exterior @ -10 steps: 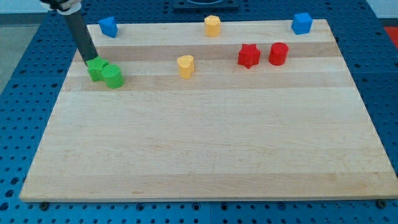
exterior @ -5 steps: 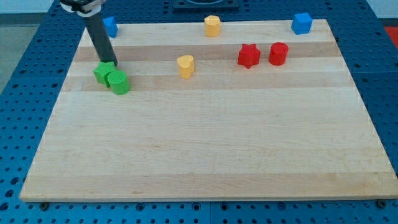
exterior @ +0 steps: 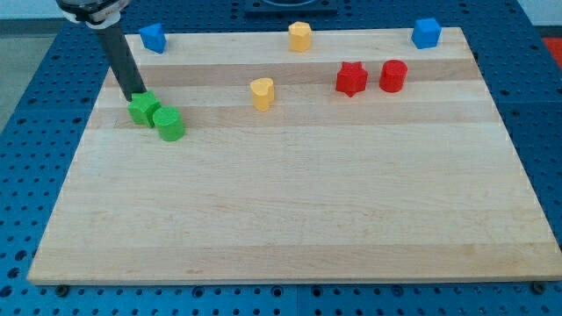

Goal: Push the green star towards the left center

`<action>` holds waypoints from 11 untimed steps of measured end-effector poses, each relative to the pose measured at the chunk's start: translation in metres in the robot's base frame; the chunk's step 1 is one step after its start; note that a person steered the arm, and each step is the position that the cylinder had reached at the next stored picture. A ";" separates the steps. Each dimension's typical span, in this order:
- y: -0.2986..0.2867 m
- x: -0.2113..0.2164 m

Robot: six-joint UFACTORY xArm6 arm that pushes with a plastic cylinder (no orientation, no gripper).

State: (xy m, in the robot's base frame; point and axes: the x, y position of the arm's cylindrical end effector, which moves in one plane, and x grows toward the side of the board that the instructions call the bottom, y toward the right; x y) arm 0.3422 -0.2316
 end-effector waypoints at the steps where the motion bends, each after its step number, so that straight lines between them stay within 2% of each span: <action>1: 0.035 -0.001; 2: 0.065 0.001; 3: 0.066 0.017; 5: 0.033 0.019; 10: 0.020 0.034; 11: 0.020 0.048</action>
